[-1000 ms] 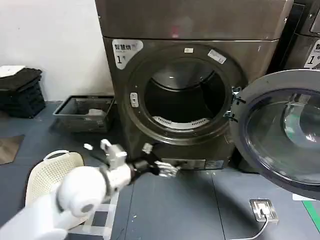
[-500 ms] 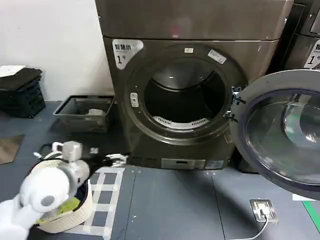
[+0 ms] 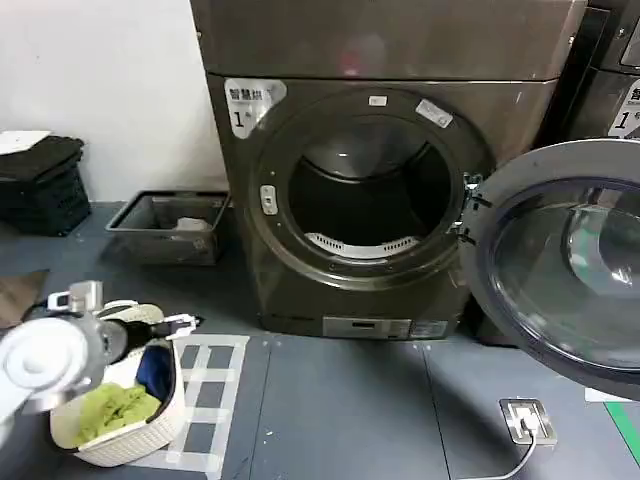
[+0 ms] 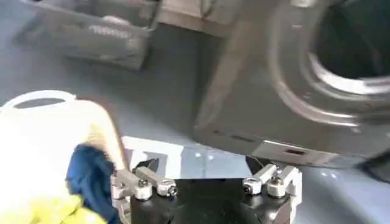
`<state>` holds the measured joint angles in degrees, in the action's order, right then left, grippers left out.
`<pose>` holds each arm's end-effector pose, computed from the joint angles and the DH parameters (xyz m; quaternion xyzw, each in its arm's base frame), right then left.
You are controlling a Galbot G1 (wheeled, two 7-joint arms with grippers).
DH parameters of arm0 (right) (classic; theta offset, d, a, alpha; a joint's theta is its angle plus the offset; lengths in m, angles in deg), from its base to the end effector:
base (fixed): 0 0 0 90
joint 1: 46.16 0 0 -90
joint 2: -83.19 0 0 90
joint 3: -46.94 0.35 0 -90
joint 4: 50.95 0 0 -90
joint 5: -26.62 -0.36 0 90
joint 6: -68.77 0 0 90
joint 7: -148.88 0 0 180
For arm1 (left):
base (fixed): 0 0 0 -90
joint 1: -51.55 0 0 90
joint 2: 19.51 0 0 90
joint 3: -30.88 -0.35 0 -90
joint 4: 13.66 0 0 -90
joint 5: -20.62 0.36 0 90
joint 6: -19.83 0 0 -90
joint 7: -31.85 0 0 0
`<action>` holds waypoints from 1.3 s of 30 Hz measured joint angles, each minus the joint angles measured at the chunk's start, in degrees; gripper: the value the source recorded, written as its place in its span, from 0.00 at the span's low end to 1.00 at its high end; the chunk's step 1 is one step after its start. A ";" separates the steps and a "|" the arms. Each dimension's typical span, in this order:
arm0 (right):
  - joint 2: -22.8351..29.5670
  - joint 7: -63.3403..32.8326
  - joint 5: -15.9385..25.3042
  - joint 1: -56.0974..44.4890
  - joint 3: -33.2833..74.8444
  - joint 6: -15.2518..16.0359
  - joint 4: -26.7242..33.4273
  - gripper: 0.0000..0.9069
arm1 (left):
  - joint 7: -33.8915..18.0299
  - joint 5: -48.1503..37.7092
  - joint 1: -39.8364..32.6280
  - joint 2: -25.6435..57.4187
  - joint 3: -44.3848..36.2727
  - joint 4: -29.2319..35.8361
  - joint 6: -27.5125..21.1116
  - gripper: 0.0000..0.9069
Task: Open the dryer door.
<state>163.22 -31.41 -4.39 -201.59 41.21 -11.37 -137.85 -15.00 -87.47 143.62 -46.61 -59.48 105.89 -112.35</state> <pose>-0.2597 -0.4162 -0.1582 -0.6352 -0.7048 0.1613 0.2717 0.3101 0.1526 -0.0916 -0.0053 -0.9102 0.1134 0.3983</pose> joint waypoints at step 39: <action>-0.24 -1.47 -5.04 1.67 -0.18 -4.07 6.38 1.00 | -7.66 -20.20 8.57 3.56 6.04 -27.60 -0.01 1.00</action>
<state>162.98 -32.88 -9.43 -199.92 41.03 -15.43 -131.47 -22.66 -107.67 152.19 -43.05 -53.45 78.29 -112.35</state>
